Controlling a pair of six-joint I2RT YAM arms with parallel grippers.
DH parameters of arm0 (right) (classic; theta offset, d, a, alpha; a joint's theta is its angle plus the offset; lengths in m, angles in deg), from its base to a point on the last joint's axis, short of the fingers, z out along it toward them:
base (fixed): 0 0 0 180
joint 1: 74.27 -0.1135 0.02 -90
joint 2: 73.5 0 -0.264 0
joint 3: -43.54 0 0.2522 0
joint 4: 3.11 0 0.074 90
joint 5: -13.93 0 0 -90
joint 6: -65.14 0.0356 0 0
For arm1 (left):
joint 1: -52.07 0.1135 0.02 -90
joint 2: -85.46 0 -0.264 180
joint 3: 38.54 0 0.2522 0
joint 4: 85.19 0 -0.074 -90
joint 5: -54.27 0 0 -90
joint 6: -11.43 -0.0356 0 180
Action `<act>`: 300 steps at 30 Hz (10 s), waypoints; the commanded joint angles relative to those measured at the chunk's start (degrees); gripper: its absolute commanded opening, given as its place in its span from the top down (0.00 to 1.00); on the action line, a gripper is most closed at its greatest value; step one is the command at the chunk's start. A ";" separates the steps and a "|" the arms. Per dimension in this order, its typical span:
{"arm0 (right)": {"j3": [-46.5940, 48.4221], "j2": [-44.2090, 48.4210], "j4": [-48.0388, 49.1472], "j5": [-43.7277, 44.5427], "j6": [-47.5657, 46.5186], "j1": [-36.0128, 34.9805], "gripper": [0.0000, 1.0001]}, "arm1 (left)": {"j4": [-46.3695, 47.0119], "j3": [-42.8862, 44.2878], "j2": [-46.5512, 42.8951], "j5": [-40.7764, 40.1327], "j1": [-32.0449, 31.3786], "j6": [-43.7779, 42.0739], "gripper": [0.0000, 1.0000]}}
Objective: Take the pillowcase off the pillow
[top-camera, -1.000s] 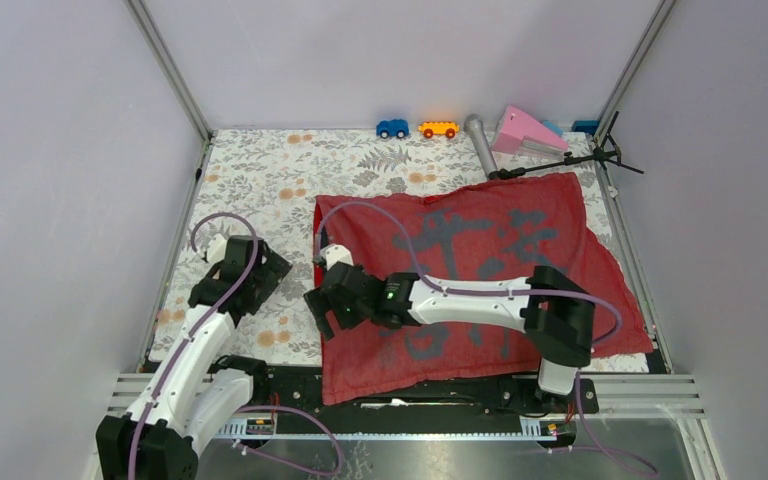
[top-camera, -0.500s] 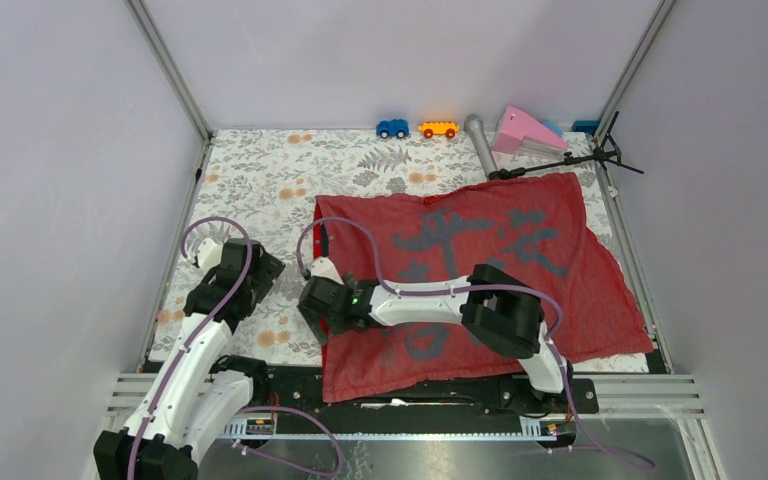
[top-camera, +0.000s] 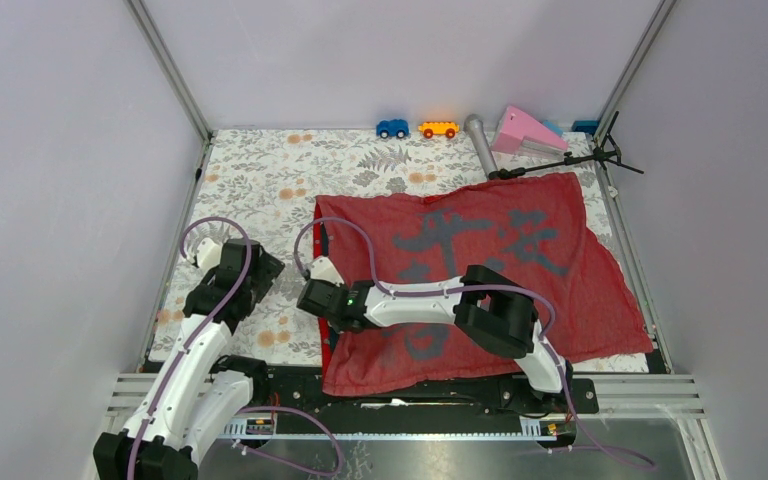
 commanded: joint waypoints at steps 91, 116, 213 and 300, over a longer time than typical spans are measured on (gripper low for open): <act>-27.01 41.63 0.90 -4.97 -2.40 23.15 1.00 | 39.09 2.10 25.61 34.82 -20.97 -11.92 1.00; -20.84 46.30 -5.75 -16.25 -5.85 24.64 0.05 | 36.56 -0.25 13.68 42.86 -7.95 -12.52 1.00; 32.86 -6.25 -11.47 -11.53 -13.23 38.10 0.21 | 17.43 27.41 12.76 41.63 -17.62 -28.14 1.00; -40.31 51.49 14.65 -22.86 2.43 42.26 0.01 | 7.05 27.45 28.14 32.84 -2.42 -28.53 0.37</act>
